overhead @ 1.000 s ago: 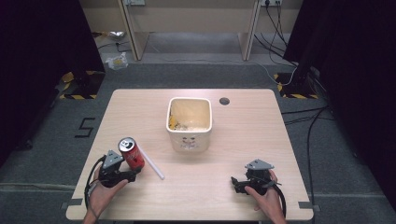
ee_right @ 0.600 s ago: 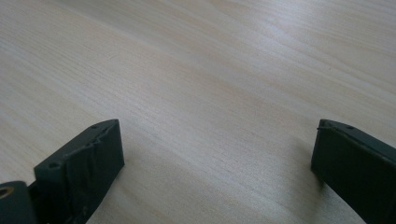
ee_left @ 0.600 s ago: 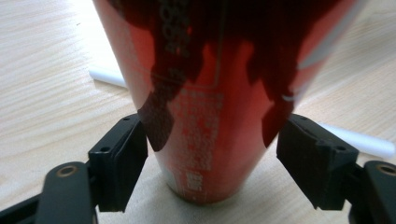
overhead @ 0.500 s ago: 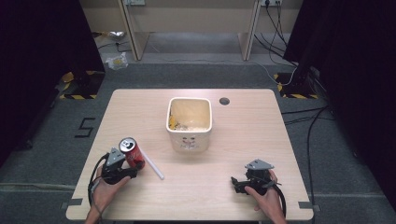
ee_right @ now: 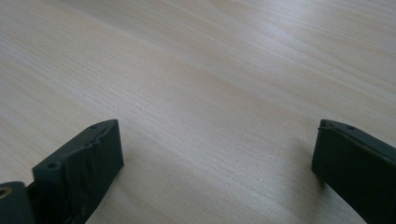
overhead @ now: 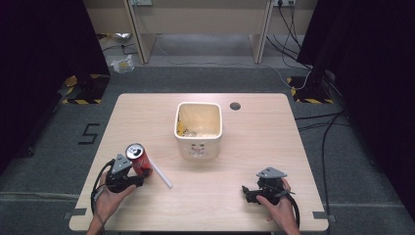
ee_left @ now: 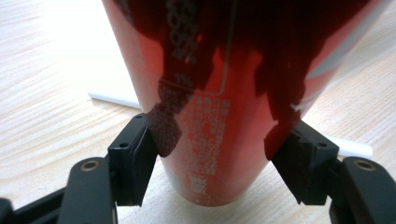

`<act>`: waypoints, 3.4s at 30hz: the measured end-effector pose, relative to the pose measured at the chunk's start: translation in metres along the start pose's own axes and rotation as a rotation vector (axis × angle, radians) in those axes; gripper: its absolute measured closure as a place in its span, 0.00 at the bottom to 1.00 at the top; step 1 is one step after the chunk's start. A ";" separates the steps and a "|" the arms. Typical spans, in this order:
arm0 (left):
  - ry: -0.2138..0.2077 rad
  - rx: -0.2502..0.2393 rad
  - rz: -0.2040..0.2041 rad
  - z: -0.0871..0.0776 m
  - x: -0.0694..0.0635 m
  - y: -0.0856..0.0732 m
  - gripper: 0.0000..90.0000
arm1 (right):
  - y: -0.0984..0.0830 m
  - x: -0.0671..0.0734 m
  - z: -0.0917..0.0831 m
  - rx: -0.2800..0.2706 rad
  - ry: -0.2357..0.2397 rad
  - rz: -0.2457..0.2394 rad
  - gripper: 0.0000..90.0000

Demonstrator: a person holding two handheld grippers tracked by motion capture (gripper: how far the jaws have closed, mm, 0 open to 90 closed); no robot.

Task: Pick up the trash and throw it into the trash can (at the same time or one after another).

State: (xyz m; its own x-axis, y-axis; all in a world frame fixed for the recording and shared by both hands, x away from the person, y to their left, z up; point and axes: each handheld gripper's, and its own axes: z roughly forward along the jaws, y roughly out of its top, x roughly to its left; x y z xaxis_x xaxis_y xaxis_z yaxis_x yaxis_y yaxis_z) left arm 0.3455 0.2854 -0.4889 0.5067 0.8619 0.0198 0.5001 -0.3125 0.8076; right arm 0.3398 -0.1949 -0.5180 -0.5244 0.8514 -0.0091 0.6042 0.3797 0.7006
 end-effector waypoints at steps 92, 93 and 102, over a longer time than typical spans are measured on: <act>-0.170 -0.096 0.008 -0.015 0.008 0.128 0.38 | 0.000 0.000 0.000 0.002 -0.001 0.000 0.02; -0.172 -0.097 0.008 -0.014 0.008 0.130 0.38 | 0.000 0.000 0.000 0.002 -0.001 0.000 0.02; -0.179 -0.104 0.015 -0.014 0.006 0.143 0.38 | 0.000 0.000 0.000 0.002 -0.001 0.000 0.02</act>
State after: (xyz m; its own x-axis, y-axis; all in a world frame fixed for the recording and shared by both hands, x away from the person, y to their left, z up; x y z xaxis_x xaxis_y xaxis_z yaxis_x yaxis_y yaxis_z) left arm 0.4100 0.2517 -0.3654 0.6348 0.7700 -0.0647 0.4206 -0.2741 0.8648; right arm 0.3398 -0.1946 -0.5181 -0.5235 0.8519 -0.0096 0.6056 0.3800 0.6992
